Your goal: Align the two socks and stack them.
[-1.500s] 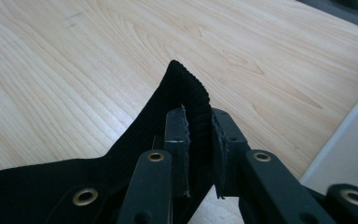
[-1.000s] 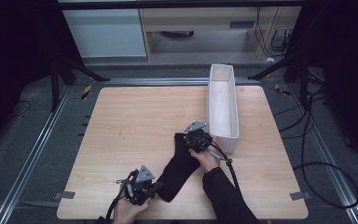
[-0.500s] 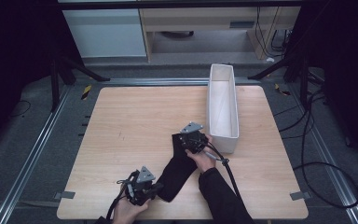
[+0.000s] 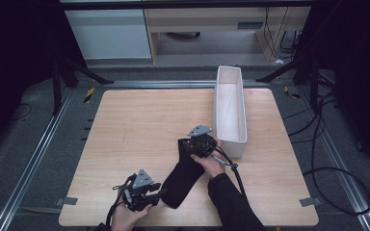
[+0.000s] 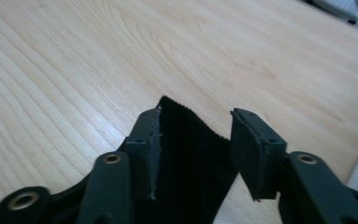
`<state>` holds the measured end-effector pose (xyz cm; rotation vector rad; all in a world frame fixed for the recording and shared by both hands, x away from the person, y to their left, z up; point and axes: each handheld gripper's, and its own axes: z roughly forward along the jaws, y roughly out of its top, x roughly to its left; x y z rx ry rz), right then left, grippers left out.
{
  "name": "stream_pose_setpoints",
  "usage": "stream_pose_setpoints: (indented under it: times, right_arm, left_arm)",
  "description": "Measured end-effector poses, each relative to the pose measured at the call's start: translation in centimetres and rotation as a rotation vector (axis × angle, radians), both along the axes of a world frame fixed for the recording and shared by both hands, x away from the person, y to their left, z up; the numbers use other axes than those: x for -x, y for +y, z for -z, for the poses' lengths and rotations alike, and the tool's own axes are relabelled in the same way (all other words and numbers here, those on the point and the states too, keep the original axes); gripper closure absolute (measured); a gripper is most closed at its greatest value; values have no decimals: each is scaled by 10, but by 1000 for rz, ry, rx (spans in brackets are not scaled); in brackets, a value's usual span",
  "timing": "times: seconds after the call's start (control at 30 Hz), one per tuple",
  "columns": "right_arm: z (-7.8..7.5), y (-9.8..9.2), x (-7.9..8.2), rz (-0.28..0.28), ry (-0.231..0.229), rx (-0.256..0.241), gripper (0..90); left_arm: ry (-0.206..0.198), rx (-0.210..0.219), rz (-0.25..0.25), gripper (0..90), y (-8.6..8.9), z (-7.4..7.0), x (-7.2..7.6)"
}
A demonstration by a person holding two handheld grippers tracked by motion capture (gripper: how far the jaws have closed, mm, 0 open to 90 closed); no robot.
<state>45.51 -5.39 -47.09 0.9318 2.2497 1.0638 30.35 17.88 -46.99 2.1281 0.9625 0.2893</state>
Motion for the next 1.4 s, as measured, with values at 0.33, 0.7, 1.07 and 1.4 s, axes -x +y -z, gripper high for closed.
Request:
stream_pose_setpoints:
  times: [0.33, 0.7, 1.07, 1.4]
  right_arm:
    - [-24, -24, 42, -57, 18, -53, 494]
    - [13, -48, 74, -45, 121, -62, 589]
    - [27, -49, 69, -35, 169, -48, 778]
    - [12, -55, 91, -61, 118, -93, 628]
  left_arm:
    - [5, -60, -10, 550, 4, 10, -1]
    - [-3, -124, 32, 454, -8, 20, 2]
    - [-16, -183, 51, 475, -11, 23, 3]
    - [-27, -120, 3, 445, 6, 12, 7]
